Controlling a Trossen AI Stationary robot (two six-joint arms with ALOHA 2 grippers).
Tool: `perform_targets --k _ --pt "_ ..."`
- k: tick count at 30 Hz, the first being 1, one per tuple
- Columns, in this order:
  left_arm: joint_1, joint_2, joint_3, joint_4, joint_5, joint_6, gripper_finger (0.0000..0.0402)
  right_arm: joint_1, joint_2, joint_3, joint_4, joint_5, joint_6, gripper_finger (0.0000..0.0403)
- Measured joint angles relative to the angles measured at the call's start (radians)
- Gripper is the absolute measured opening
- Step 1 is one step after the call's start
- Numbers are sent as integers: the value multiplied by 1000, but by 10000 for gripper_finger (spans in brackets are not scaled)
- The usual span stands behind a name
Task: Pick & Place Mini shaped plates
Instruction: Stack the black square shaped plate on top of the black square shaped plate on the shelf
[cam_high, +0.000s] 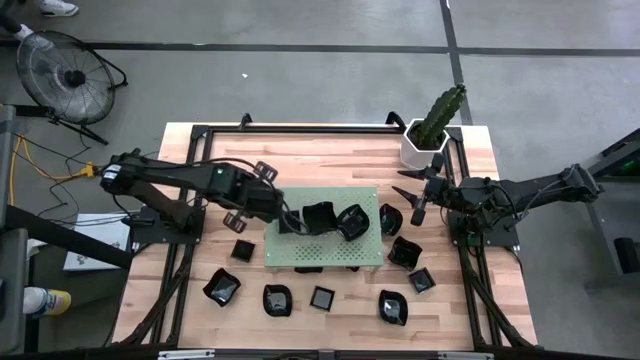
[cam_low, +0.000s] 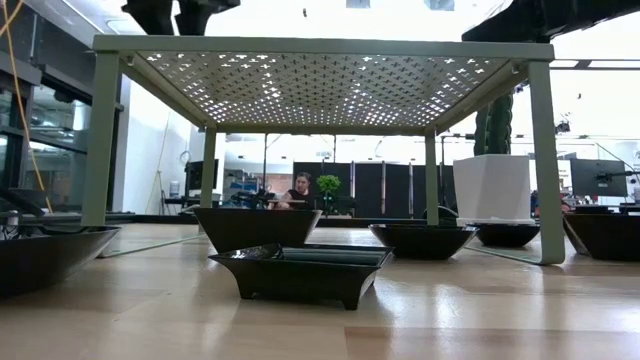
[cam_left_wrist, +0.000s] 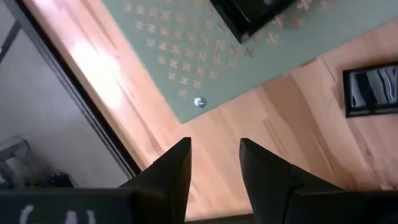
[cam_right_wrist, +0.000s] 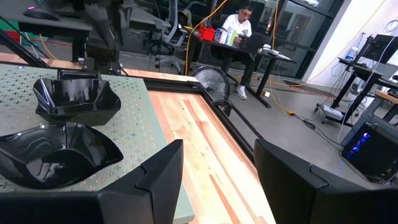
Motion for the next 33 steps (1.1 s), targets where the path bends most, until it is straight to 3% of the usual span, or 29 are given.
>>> perform_targets --k 7,12,18,25,33 --pt "0 -75 -34 29 -7 -51 131 0 0 0 0 0 0 193" --pt "0 -142 -168 98 1 -95 131 0 0 0 0 0 0 193" --pt "-1 -191 -335 198 91 -193 131 0 0 0 0 0 0 193" --pt "-8 -258 -496 225 153 -433 131 0 0 0 0 0 0 193" --pt "-13 -390 -735 404 216 -869 131 0 0 0 0 0 0 193"
